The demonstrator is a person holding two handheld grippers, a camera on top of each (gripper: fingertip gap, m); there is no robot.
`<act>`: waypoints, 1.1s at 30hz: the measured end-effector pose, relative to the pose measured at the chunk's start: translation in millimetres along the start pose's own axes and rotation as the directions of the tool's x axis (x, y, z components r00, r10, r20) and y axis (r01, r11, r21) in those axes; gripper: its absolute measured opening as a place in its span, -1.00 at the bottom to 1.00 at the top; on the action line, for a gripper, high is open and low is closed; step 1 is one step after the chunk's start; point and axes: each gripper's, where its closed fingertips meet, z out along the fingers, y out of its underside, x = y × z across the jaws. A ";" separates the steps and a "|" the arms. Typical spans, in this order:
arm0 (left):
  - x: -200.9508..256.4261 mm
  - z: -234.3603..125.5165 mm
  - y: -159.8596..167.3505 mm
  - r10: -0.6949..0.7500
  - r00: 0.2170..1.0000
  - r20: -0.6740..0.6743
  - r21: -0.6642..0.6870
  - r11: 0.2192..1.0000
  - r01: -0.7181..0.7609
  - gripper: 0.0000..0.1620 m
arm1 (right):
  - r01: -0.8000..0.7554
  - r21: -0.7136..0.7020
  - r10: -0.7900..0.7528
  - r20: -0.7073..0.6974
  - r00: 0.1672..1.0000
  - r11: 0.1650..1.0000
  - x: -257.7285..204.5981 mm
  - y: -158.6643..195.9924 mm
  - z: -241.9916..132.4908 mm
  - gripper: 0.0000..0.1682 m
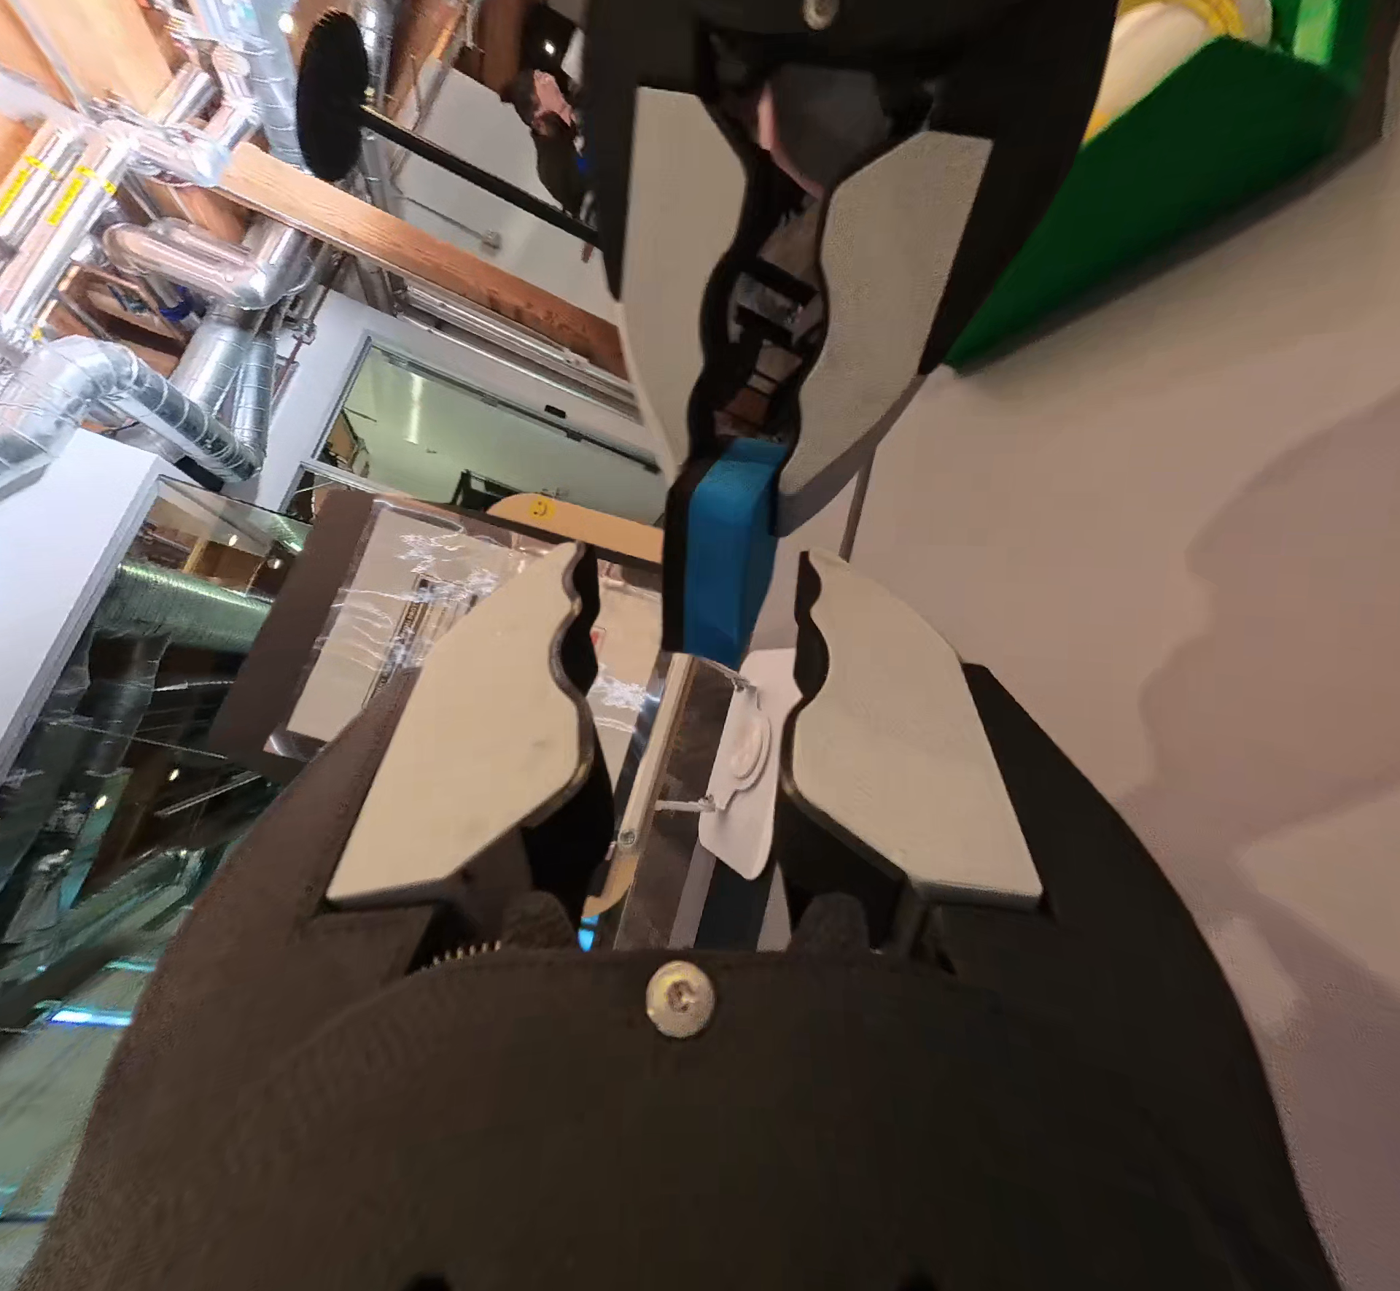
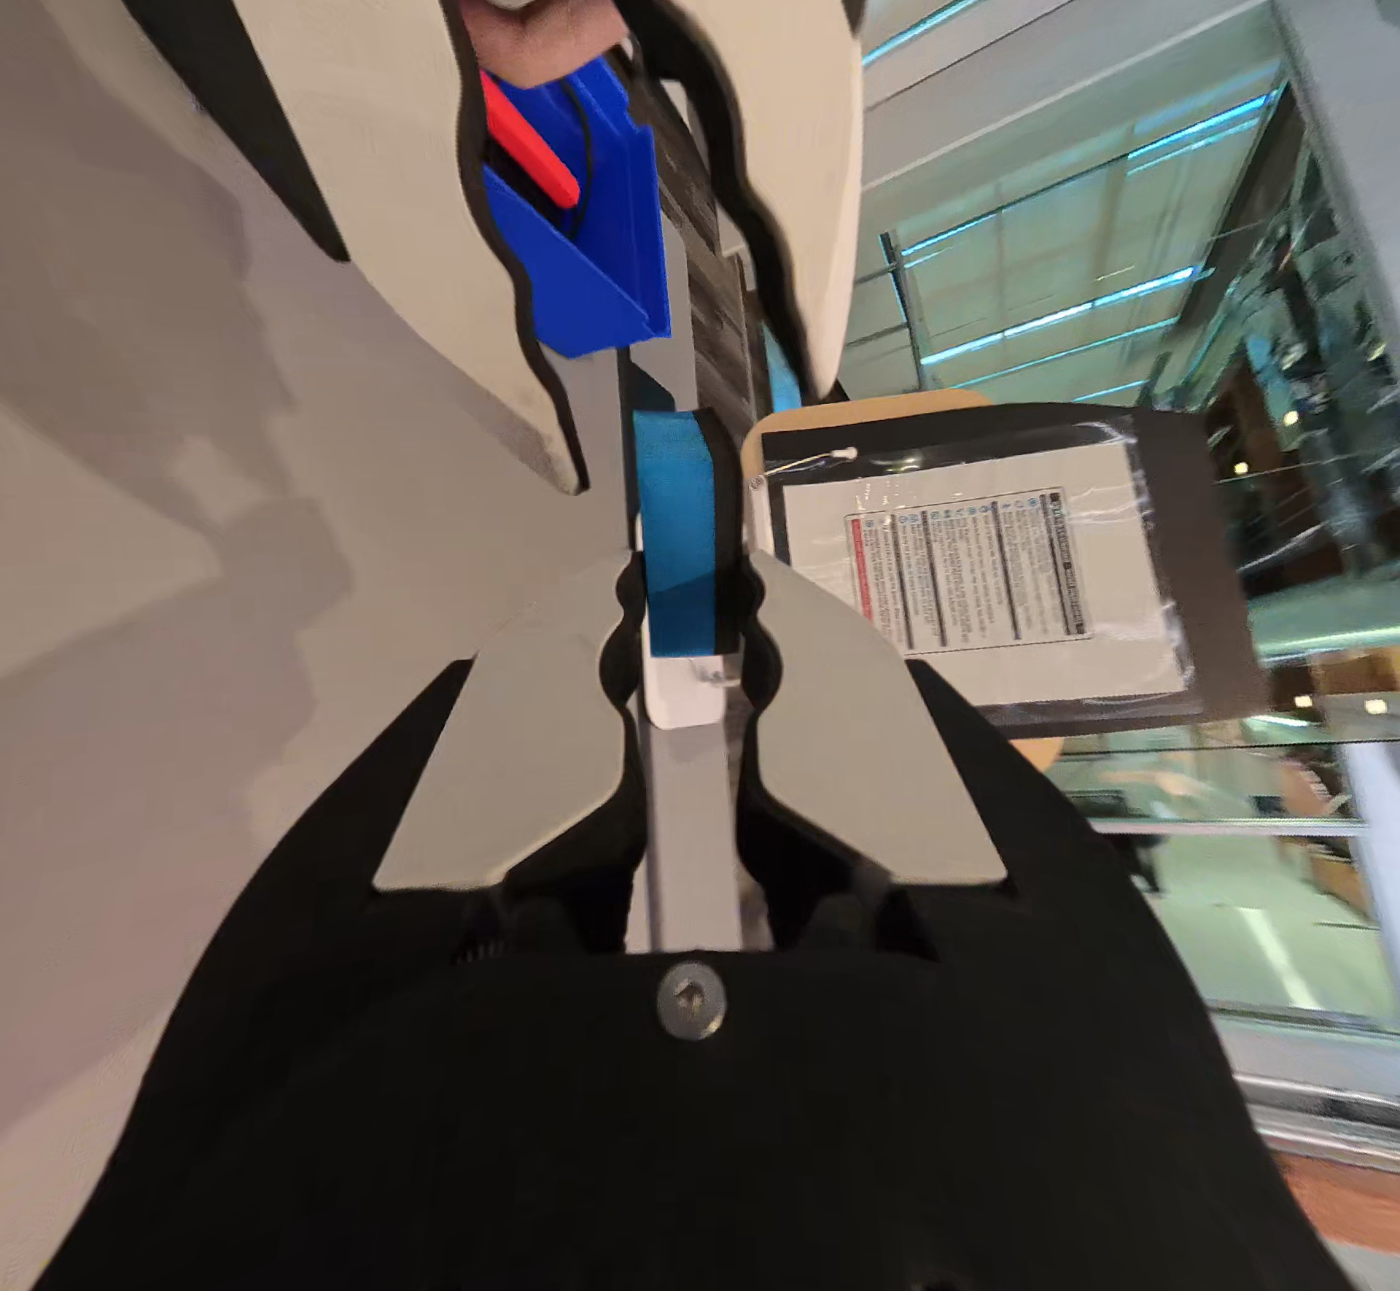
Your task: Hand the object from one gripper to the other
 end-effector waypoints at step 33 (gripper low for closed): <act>-64.6 -6.6 -18.6 -0.858 0.230 -0.460 0.339 0.069 0.938 -0.66 | -0.930 0.338 0.484 0.844 0.230 -0.146 66.3 -43.5 -16.7 -0.75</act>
